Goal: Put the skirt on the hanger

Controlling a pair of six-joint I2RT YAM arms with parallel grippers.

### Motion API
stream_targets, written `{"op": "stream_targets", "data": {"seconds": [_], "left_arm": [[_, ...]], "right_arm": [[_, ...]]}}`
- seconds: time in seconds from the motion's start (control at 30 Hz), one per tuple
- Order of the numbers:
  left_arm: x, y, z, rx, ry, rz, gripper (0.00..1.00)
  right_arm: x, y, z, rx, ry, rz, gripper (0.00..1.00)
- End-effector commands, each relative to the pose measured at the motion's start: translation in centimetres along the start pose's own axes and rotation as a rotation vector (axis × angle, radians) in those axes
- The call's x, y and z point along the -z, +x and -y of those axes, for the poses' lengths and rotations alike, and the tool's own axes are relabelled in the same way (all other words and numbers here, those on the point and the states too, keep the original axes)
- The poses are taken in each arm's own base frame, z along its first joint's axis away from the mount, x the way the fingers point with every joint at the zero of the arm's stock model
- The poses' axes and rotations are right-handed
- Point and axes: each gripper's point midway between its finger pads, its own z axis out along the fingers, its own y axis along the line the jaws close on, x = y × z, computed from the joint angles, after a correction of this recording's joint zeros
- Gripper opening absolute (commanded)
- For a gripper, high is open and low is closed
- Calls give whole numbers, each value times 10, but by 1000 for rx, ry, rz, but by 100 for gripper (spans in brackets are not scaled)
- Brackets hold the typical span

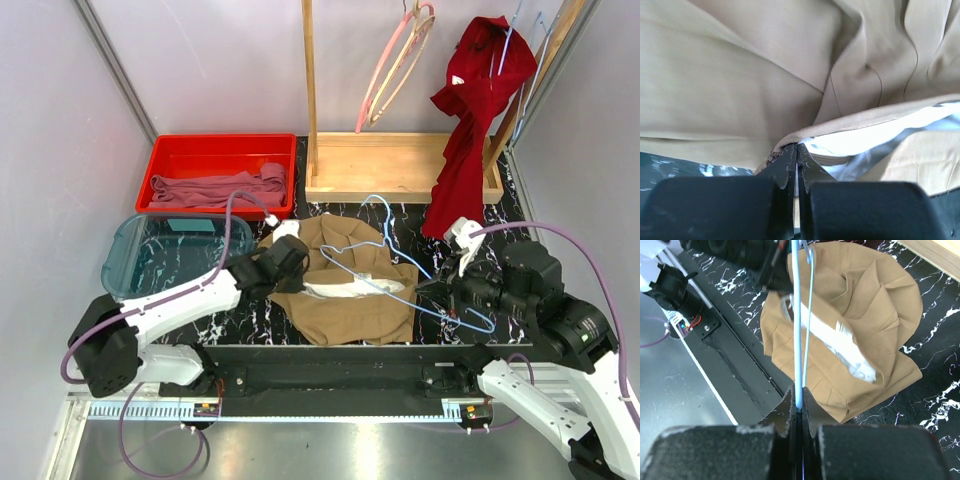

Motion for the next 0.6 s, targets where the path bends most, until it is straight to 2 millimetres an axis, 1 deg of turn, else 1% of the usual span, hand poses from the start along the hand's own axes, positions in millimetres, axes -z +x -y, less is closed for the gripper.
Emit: {"op": "stream_targets", "data": {"seconds": [0.0,0.03,0.07,0.13,0.17,0.2,0.23,0.33,0.43,0.57], "left_arm": [[13,-50,-8,-15,-2,142,0],[13,-54,-9,-38,3,149,0],[12,-63,-10,-33,2,170,0],[11,-72,-9,-59,23,179,0],[10,-80,-10,-53,23,192,0],[10,-84,-11,-56,21,199,0],[11,-90,-8,-73,35,208,0],[10,-101,-4,-92,55,224,0],[11,-106,-3,-112,70,226,0],[13,-100,0,-146,108,205,0]], "right_arm": [[0,-12,-8,53,-54,21,0],[-2,-12,-8,53,-59,15,0],[-3,-11,-12,56,-81,10,0],[-6,-10,-17,51,-121,-5,0],[-8,-10,-18,47,-131,-11,0],[-10,-10,-18,43,-134,-14,0],[-13,-12,-18,33,-137,-15,0],[-25,-15,-16,10,-143,-18,0],[-40,-18,-6,-27,-109,-16,0],[-57,-19,-2,-61,-111,-11,0]]}}
